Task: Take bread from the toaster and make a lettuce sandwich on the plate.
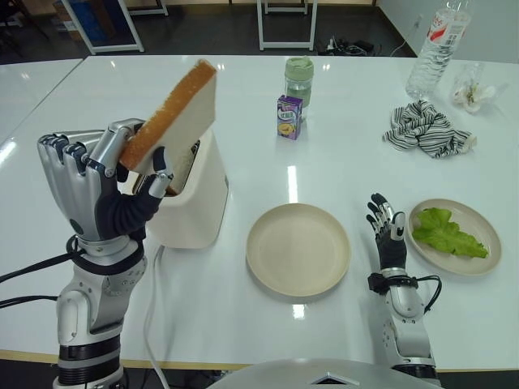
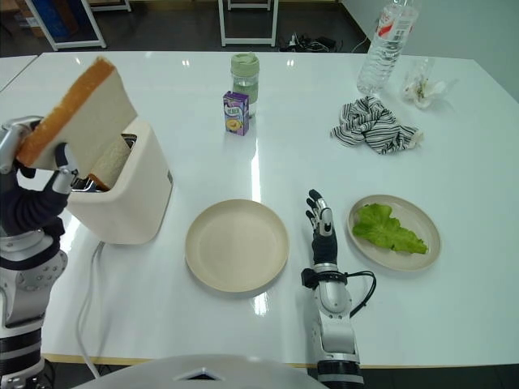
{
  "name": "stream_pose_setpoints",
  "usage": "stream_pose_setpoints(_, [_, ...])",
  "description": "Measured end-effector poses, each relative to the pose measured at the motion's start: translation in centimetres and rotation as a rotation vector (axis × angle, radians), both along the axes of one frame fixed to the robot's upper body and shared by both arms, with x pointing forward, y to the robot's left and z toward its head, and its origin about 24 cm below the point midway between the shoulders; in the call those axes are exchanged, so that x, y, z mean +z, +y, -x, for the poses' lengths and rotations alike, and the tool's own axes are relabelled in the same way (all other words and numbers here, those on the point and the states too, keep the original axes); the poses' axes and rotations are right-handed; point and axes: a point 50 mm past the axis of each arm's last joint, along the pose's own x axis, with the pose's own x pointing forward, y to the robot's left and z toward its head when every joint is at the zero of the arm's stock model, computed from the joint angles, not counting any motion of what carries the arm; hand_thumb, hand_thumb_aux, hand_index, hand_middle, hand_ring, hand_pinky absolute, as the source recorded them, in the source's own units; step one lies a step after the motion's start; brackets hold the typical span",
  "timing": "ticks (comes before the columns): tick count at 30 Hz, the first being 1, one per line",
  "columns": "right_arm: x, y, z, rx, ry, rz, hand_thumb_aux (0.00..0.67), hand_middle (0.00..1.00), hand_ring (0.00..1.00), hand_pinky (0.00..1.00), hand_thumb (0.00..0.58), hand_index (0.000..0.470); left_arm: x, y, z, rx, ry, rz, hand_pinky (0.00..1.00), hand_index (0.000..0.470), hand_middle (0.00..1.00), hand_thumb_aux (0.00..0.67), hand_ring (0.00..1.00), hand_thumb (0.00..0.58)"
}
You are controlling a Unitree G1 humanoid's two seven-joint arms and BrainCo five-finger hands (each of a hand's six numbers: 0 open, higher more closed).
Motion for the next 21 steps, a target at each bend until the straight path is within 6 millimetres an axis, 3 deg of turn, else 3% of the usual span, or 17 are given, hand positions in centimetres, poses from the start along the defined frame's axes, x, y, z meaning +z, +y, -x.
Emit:
stream_pose_setpoints(5, [-0.1,0.0,0.0,0.000,0.005,0.003,0.000,0.00,0.00,0.00,0.000,0.000,-0.8,-3.8,0.1,-0.324,0.149,0.219,1.00,0.470,1.00,0.670,1.00,0.580])
stream_pose_setpoints(10, [-0.1,-0.1,-0.1,-0.005,0.006,0.004,0.000,0.00,0.00,0.00,0.000,0.000,-4.9,-7.8,-1.6,-0.573,0.540,0.323,1.00,0.470,1.00,0.670,1.00,0.580])
stream_pose_setpoints(17, [-0.1,-0.7,-0.1,-0.023,0.010,0.013,0.000,0.00,0.00,0.00,0.000,0.000,-10.5,-8.1,-4.1,-0.589,0.998,0.357,1.00,0.470,1.00,0.670,1.00,0.580])
stream_pose_setpoints(21, [-0.2,-0.8,0.0,-0.025,0.013,0.014,0.000,0.00,0.00,0.00,0.000,0.000,-12.1,-7.9,-5.0,-0.577,1.143,0.281,1.00,0.470,1.00,0.670,1.00,0.580])
